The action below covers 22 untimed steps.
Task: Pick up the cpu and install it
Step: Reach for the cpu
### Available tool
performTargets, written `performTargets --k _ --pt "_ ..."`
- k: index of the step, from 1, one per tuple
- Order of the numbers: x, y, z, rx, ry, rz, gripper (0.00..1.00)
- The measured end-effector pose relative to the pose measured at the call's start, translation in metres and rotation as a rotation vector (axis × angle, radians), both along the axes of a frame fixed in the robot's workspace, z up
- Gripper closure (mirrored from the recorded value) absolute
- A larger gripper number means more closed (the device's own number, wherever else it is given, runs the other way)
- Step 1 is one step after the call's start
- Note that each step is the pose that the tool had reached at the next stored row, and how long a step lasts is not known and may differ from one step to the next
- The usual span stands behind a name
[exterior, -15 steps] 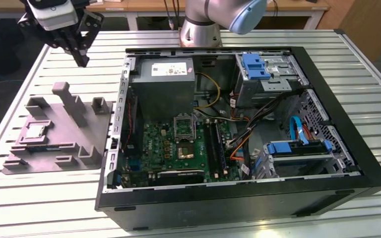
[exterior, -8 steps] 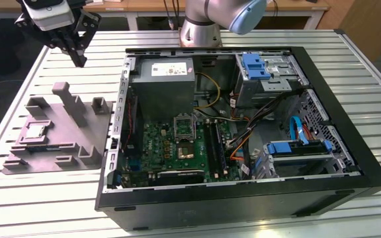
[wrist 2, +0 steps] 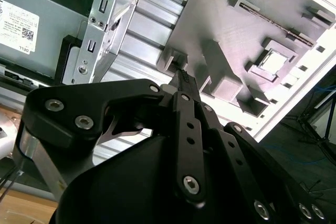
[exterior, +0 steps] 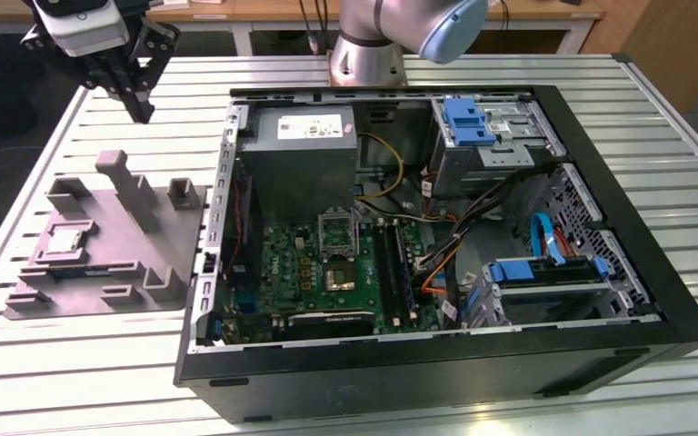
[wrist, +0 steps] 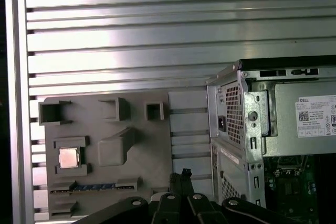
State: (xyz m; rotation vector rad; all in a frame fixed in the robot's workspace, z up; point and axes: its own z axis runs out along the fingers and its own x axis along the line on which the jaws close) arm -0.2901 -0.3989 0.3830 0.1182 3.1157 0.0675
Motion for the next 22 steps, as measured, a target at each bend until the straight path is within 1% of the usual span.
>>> performTargets --k 9,22 --pt "-0.0054 0.0000 0.0000 0.0000 0.0000 0.000 0.89" --pt "-0.0084 0.0000 0.0000 0.0000 0.0000 0.000 0.89"
